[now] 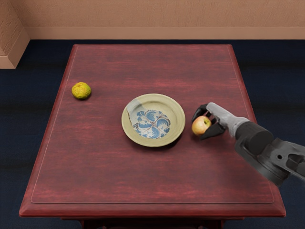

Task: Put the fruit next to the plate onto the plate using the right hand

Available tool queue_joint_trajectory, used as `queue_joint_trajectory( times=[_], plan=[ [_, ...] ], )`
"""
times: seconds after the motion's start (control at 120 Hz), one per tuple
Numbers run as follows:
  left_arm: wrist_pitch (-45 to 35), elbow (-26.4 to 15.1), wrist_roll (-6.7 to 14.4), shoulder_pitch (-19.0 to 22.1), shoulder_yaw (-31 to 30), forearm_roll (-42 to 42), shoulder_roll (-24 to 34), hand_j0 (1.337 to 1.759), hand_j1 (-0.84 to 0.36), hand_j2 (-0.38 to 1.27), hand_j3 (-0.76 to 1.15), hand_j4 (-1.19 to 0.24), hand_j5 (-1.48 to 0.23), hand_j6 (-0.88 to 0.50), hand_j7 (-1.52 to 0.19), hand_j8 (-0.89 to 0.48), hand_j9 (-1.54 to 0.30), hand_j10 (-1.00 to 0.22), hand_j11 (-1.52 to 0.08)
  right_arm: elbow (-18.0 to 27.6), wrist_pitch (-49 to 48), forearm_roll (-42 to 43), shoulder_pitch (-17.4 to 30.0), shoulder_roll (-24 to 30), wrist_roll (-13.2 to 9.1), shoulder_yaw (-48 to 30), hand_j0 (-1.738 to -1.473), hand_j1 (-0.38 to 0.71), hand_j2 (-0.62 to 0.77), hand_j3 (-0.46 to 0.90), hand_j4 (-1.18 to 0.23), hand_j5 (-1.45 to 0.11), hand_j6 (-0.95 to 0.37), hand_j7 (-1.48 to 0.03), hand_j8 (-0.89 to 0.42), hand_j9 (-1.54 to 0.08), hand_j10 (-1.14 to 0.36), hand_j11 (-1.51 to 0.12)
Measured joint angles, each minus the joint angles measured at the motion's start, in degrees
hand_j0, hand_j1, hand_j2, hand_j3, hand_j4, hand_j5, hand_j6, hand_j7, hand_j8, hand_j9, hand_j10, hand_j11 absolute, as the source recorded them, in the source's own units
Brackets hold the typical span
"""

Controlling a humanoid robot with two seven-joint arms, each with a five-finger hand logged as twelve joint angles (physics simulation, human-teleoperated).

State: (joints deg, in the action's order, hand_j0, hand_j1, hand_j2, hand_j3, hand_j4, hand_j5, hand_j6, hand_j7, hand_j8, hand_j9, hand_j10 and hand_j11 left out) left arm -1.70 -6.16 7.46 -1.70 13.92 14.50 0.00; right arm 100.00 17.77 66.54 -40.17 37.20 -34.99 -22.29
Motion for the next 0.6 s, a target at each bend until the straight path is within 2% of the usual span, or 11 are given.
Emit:
queue_joint_trajectory(
  times=[0.3, 0.6],
  plan=[
    [0.0, 0.0, 0.0, -0.1, 0.0, 0.0, 0.0, 1.658, 0.35, 0.00, 0.00, 0.00, 0.00, 0.00, 0.00, 0.00, 0.00, 0.00, 0.00, 0.0, -9.3, -0.9, -0.7, 0.1, 0.0, -7.9, -1.641, 0.31, 0.22, 0.00, -0.50, -1.09, -0.29, -1.08, -0.29, -1.12, -0.79, -1.11],
    [0.0, 0.0, 0.0, 0.2, 0.0, 0.0, 0.0, 1.658, 0.35, 0.00, 0.00, 0.00, 0.00, 0.00, 0.00, 0.00, 0.00, 0.00, 0.00, 0.0, -12.1, -5.4, -6.1, -1.9, 0.0, -8.8, -1.640, 0.30, 0.19, 0.00, -0.50, -1.14, -0.27, -1.12, -0.27, -1.17, -0.83, -1.17]
  ],
)
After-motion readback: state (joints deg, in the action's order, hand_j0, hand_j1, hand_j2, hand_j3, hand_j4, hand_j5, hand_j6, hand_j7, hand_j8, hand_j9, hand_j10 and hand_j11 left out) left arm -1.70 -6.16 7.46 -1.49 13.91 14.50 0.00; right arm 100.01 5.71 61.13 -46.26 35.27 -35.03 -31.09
